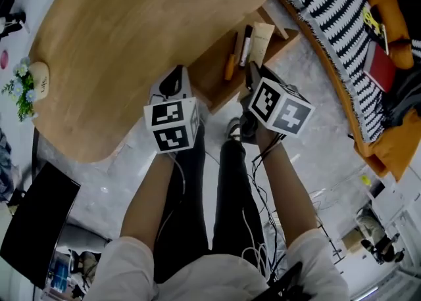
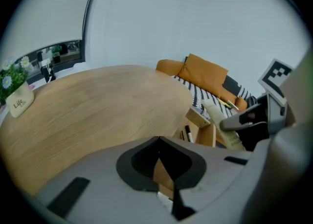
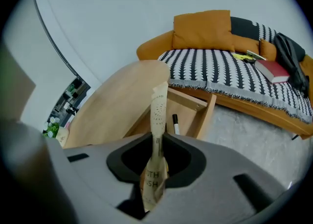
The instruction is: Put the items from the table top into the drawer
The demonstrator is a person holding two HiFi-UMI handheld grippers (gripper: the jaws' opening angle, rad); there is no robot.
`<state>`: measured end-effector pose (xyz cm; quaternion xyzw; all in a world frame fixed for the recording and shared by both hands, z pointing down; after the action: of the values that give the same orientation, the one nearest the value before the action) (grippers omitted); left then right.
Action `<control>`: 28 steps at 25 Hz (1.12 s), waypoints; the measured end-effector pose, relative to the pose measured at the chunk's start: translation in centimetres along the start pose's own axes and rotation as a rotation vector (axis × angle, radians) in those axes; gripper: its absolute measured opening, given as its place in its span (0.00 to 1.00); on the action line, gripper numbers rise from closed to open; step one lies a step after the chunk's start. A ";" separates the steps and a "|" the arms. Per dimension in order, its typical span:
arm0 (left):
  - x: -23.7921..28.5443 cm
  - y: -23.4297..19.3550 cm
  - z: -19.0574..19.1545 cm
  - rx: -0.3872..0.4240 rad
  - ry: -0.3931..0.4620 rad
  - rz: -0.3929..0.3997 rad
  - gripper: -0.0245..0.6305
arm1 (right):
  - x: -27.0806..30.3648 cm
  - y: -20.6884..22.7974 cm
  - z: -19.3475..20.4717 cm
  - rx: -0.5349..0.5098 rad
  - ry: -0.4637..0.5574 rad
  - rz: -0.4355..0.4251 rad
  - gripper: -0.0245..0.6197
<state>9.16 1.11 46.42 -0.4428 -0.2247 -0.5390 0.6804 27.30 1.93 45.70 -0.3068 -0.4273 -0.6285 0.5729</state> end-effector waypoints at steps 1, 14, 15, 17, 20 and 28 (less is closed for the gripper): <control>0.3 0.5 -0.2 0.012 0.000 0.004 0.05 | 0.1 0.2 0.0 0.012 -0.002 -0.001 0.13; 0.3 -2.6 -1.2 0.016 -0.002 -0.036 0.05 | 2.1 -2.7 0.2 0.087 0.008 -0.069 0.29; 0.2 -2.9 -1.0 0.006 -0.003 -0.043 0.05 | 2.1 -2.5 0.3 0.082 0.005 -0.066 0.29; 0.1 -3.2 -0.6 -0.005 -0.005 -0.053 0.05 | 2.1 -2.1 0.3 0.077 0.001 -0.059 0.28; 0.0 -3.0 0.0 -0.013 0.000 -0.058 0.05 | 2.0 -1.4 0.2 0.051 0.002 -0.051 0.27; -3.0 -1.9 -1.0 -0.036 0.049 -0.075 0.05 | -1.6 -0.5 -0.4 -0.149 0.017 -0.010 0.14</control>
<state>6.24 1.83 44.25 -0.4330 -0.2148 -0.5789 0.6567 27.09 2.30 44.00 -0.3412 -0.3761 -0.6638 0.5491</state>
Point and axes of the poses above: the fingertips, and each gripper's own axes: x forward along the fingers, y to its right, z out of its underside, the point moved 1 cm from there along -x, backward along the fingers, and after that the axes turned 13 degrees about -x, right-handed, at the moved point
